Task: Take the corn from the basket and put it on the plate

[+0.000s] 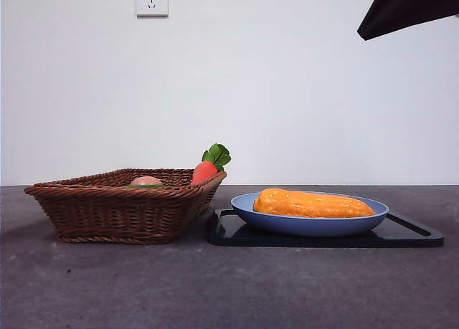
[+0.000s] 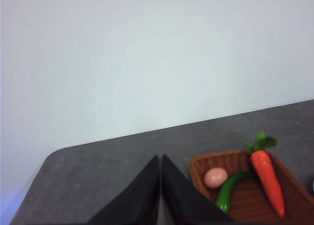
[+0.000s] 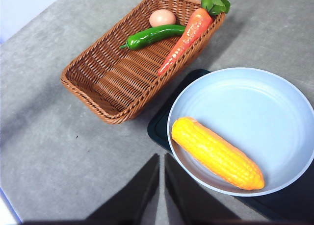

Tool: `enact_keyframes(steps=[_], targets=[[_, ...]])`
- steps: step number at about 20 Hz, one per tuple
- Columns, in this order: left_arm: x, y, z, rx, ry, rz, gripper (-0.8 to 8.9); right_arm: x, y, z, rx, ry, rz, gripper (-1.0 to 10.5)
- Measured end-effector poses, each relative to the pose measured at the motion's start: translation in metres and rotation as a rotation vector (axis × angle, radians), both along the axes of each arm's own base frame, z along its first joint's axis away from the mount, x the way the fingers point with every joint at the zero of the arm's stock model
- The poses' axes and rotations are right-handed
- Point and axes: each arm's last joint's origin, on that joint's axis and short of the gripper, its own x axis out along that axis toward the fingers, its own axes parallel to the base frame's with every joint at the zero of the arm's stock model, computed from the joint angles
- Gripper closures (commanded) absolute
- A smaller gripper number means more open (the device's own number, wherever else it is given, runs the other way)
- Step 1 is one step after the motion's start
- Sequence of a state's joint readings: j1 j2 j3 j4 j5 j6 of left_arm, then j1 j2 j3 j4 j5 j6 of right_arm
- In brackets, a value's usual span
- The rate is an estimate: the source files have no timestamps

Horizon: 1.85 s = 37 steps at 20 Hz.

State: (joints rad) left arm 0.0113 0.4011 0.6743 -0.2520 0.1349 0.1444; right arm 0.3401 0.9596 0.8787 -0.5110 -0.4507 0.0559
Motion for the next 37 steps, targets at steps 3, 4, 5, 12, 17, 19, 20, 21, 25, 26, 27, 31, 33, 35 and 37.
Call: enact_keyframes(steps=[3,4,5,12,17,19,20,21,25,26,27,31,33,35,37], targets=[[-0.007,0.003,-0.063,-0.005,0.055,0.035,8.10,0.000,0.000,0.000,0.000,0.000,0.000,9.4],[-0.007,0.003,-0.072,-0.008,0.065,0.039,8.10,0.000,0.000,0.000,0.000,0.000,0.000,9.4],[-0.008,0.004,-0.085,-0.013,0.055,0.046,8.10,0.000,0.000,0.000,0.000,0.000,0.000,9.4],[-0.002,0.005,-0.163,-0.056,0.162,0.065,8.10,0.000,0.000,0.000,0.000,0.000,0.000,9.4],[0.001,0.006,-0.175,-0.085,0.184,0.069,8.10,0.000,0.000,0.000,-0.003,-0.001,-0.005,9.4],[0.001,0.006,-0.175,-0.087,0.179,0.069,8.10,0.000,0.000,0.000,-0.003,-0.001,-0.005,9.4],[0.001,0.006,-0.175,-0.088,0.179,0.069,8.10,0.000,0.000,0.000,-0.003,-0.001,-0.005,9.4],[0.001,0.006,-0.175,-0.089,0.178,0.069,8.10,0.000,0.000,0.000,-0.003,-0.001,-0.005,9.4],[0.001,0.006,-0.175,-0.090,0.178,0.069,8.10,0.000,0.000,0.000,-0.003,-0.002,-0.005,9.4],[0.001,0.006,-0.175,-0.090,0.178,0.069,8.10,0.000,0.000,0.000,-0.003,-0.002,-0.005,9.4],[0.001,0.006,-0.175,-0.090,0.178,0.069,8.10,0.000,0.000,0.000,-0.003,-0.002,-0.005,9.4],[0.001,0.006,-0.175,-0.090,0.178,0.069,8.10,0.000,0.000,0.000,-0.003,-0.002,-0.005,9.4],[0.001,0.006,-0.175,-0.090,0.178,0.069,8.10,0.000,0.000,0.000,-0.003,-0.002,-0.005,9.4],[0.001,0.006,-0.175,-0.090,0.178,0.069,8.10,0.000,0.000,0.000,-0.003,-0.002,-0.005,9.4],[0.001,0.006,-0.175,-0.090,0.178,0.069,8.10,0.000,0.000,0.000,-0.003,-0.002,-0.005,9.4]])
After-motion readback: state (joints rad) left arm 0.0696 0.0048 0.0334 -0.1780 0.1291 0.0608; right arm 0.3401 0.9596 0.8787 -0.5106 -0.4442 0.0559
